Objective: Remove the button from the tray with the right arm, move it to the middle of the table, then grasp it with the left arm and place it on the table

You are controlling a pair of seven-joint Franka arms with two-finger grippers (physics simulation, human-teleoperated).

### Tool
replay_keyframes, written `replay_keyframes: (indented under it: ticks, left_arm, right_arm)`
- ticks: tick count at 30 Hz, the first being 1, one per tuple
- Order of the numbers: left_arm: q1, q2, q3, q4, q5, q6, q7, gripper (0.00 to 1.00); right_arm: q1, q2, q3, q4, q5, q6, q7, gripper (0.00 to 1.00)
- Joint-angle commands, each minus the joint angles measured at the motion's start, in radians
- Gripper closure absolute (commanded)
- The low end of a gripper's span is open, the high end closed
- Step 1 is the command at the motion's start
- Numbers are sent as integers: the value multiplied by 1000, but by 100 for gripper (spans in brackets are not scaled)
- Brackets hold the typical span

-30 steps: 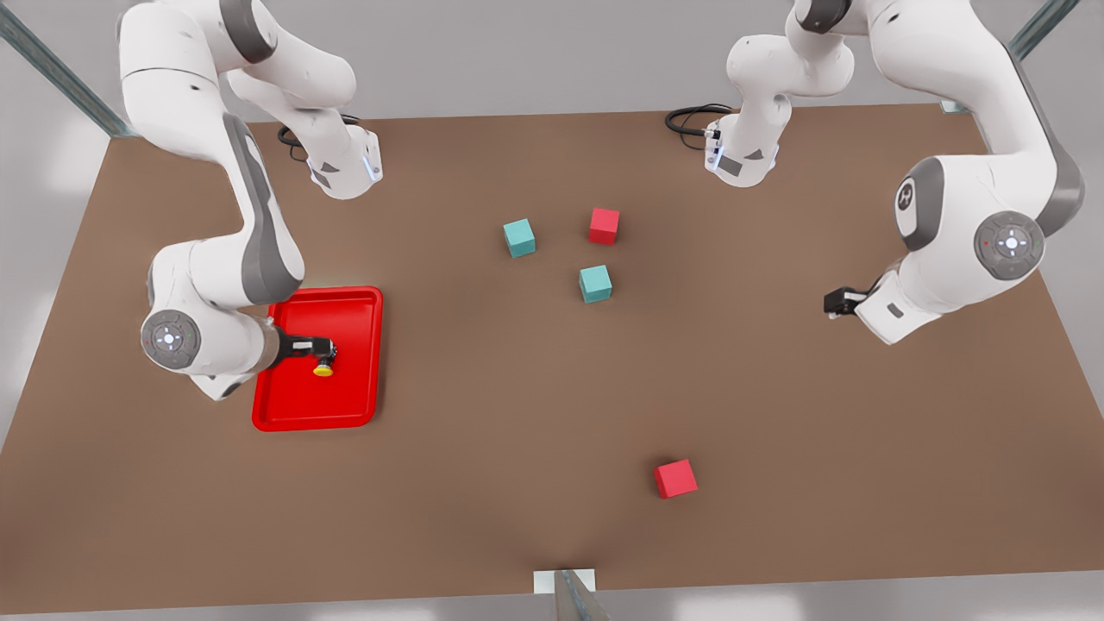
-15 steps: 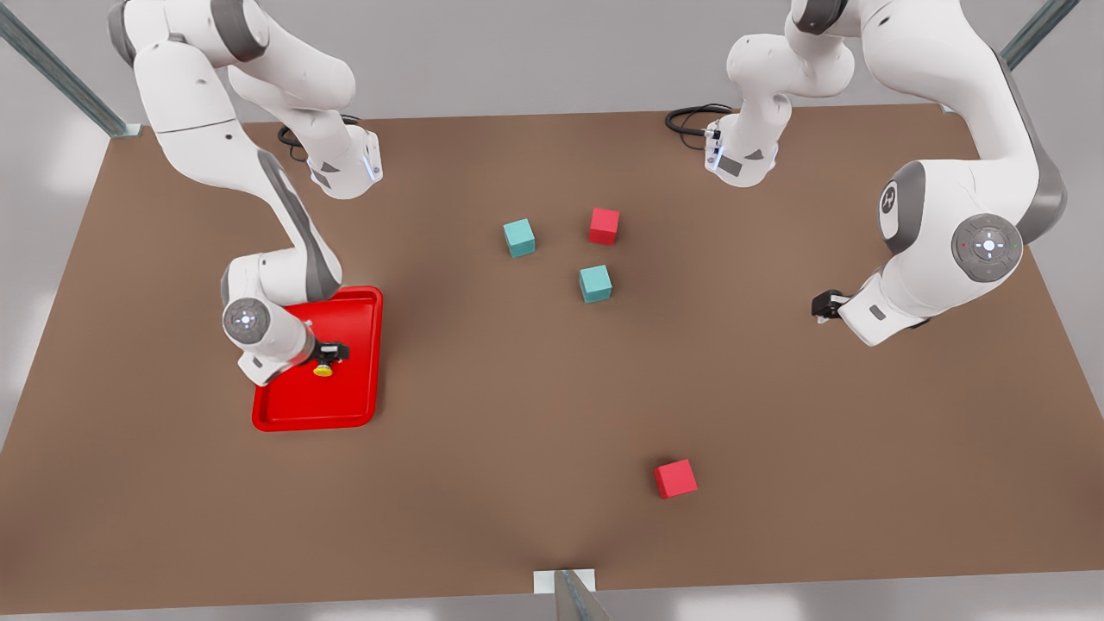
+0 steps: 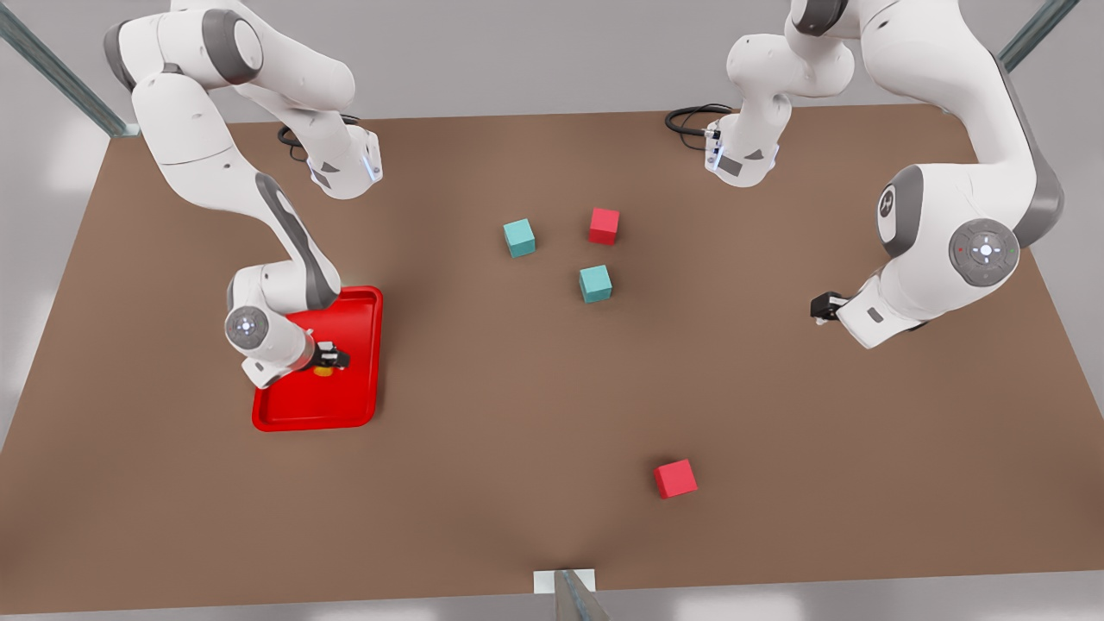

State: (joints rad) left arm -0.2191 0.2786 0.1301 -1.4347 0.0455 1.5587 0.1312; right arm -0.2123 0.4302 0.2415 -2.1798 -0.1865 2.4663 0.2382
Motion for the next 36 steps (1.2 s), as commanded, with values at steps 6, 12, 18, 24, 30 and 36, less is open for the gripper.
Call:
replay_keyframes:
  ticks: [6, 12, 18, 24, 30, 36]
  left_arm:
    - [0, 5, 0, 0, 0, 0, 7, 0]
    - [0, 7, 0, 0, 0, 6, 7, 0]
    - [0, 7, 0, 0, 0, 12, 7, 0]
    - [0, 7, 0, 0, 0, 12, 7, 0]
    - [0, 7, 0, 0, 2, 12, 7, 0]
    - [0, 7, 0, 0, 2, 12, 7, 0]
  right_arm:
    - [-28, -19, -1, -57, 1, 30, 9, 0]
    - [-16, -11, -1, -58, 2, 33, 42, 0]
    - [-12, -2, 1, -58, 1, 22, 32, 57]
    - [-12, -56, 45, -26, 1, -73, 18, 61]
    - [8, -61, 223, 242, 13, -303, 96, 61]
    - [240, -16, 223, 411, 110, -360, 369, 61]
